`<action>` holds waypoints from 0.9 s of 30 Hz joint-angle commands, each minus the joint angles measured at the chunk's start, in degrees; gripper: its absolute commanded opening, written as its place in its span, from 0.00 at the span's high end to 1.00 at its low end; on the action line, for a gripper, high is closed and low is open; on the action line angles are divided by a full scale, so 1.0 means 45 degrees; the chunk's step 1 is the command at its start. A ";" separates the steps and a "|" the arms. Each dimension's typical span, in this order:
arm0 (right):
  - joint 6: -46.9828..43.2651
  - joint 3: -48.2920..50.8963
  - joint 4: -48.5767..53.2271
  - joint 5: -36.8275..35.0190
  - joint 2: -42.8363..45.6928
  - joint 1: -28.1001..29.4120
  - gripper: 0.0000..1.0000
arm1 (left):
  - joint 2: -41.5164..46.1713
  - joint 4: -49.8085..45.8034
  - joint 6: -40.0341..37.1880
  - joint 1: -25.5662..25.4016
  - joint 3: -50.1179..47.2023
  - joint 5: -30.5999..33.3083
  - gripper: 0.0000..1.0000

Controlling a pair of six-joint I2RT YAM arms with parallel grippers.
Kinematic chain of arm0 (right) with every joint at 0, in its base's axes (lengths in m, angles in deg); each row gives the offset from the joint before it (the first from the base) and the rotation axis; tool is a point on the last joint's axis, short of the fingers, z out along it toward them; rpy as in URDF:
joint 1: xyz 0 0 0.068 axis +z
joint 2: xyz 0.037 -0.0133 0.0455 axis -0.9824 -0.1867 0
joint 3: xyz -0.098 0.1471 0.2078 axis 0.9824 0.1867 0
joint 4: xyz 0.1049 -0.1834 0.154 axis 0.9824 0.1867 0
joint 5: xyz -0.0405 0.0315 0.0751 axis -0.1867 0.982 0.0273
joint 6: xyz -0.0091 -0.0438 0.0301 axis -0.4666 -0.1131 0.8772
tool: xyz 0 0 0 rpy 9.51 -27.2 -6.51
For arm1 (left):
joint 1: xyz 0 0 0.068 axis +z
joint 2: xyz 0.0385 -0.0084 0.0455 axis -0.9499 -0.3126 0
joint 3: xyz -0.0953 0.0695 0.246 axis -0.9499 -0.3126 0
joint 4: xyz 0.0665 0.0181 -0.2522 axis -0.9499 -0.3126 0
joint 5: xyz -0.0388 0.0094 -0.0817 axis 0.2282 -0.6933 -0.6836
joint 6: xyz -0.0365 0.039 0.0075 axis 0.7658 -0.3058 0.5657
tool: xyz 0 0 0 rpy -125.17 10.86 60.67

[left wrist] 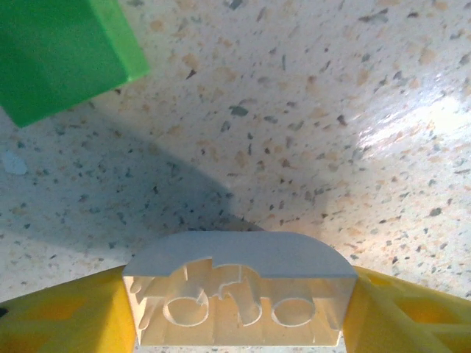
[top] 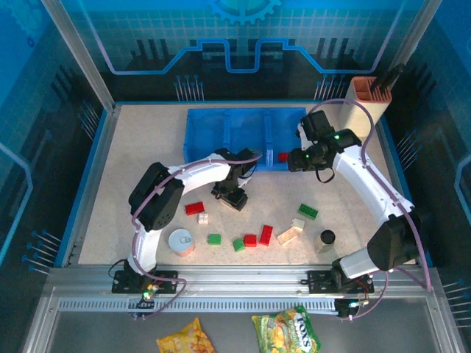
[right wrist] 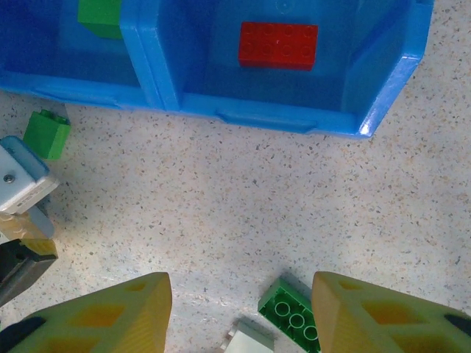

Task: Sort the legos into containers by color
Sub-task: Pick up the lego from the center of the table.

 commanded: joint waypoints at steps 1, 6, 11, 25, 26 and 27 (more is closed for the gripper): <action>-0.0056 -0.0190 0.0336 0.0038 0.0382 -0.0186 0.46 | 0.0877 -0.0266 0.0088 -0.0013 -0.0129 0.0504 0.33; -0.0105 -0.0278 0.0432 -0.0033 0.0419 -0.0205 0.46 | 0.1651 -0.0290 0.0376 0.0509 -0.0214 0.0560 0.33; -0.0080 -0.0286 0.0434 -0.0044 0.0421 -0.0215 0.46 | 0.2512 0.0011 0.0812 0.1495 -0.0278 0.0263 0.37; -0.0036 -0.0310 0.0678 -0.0099 0.0538 -0.0204 0.46 | 0.1836 0.0118 0.3146 0.3887 0.1653 0.0547 0.42; -0.0036 -0.0283 0.0715 -0.0098 0.0561 -0.0205 0.46 | 0.1649 0.0053 0.3252 0.3973 0.1917 0.0638 0.41; -0.0037 -0.0276 0.0727 -0.0114 0.0597 -0.0204 0.46 | 0.1435 -0.0023 0.3334 0.4041 0.2214 0.0671 0.41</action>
